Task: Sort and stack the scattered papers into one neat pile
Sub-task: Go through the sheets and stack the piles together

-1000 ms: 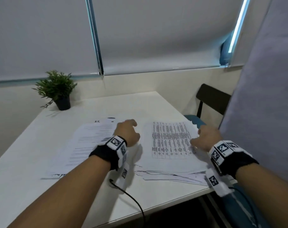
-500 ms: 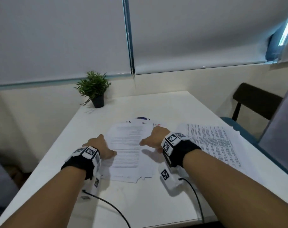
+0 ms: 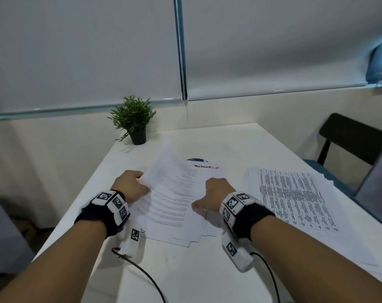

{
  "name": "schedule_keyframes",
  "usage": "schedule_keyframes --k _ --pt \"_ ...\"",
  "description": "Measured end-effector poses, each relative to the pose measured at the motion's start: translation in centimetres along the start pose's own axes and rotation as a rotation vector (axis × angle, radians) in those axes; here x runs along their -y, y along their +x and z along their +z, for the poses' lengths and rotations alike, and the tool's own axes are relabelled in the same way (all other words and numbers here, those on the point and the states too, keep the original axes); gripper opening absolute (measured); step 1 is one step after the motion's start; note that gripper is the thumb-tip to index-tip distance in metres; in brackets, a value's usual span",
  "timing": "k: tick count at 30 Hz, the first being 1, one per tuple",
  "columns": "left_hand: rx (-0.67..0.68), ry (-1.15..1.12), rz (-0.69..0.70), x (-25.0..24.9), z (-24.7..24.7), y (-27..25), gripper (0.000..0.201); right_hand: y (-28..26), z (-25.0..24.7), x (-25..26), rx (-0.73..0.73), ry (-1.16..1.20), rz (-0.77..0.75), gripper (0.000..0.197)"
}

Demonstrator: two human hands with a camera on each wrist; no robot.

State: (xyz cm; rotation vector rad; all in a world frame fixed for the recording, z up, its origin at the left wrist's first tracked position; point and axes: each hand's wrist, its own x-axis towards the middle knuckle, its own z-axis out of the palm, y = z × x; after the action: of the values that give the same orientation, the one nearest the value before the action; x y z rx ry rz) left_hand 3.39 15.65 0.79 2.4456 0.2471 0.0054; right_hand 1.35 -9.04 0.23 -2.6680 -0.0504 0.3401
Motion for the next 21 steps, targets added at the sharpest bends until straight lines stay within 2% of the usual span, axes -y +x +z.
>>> schedule_keyframes --k 2,4,7,8,10,12,13,14,16,19,21 --pt "-0.02 -0.04 0.097 -0.8 -1.3 -0.5 0.015 0.2 -0.5 -0.6 -0.041 0.046 0.017 0.06" --pt "-0.032 -0.181 0.211 -2.0 -2.8 -1.4 0.019 0.0 -1.3 -1.3 -0.11 0.162 0.047 0.087" --pt "0.001 -0.487 0.293 -4.8 -4.7 -2.8 0.026 -0.1 -3.1 -2.4 -0.208 0.61 0.087 0.105" --pt "0.019 -0.577 0.308 -5.8 -4.9 -3.0 0.031 -0.5 -3.9 -2.6 -0.238 0.765 0.088 0.102" --pt "0.04 -0.7 0.337 -8.0 -4.6 -3.4 0.035 -1.4 -5.7 -3.4 -0.295 1.014 0.03 0.069" --pt "0.039 -0.757 0.339 -10.3 -3.2 -3.9 0.035 -2.7 -7.9 -4.6 -0.395 1.076 -0.041 0.029" --pt "0.058 -0.751 0.334 -11.2 -2.1 -4.1 0.036 -3.2 -9.1 -5.8 -0.461 1.041 -0.05 0.019" --pt "0.095 -0.717 0.331 -12.2 -0.6 -4.4 0.037 -3.8 -10.2 -7.3 -0.526 0.994 -0.039 0.014" --pt "0.181 -0.628 0.312 -13.8 3.0 -5.2 0.036 -4.9 -11.8 -11.0 -0.584 0.884 0.049 0.021" --pt "0.248 -0.422 0.294 -15.7 8.8 -6.7 0.036 -6.9 -12.2 -17.0 -0.524 0.658 0.247 0.027" --pt "0.277 -0.244 0.261 -16.7 12.5 -7.1 0.051 -8.1 -11.5 -20.0 -0.458 0.597 0.349 0.027"
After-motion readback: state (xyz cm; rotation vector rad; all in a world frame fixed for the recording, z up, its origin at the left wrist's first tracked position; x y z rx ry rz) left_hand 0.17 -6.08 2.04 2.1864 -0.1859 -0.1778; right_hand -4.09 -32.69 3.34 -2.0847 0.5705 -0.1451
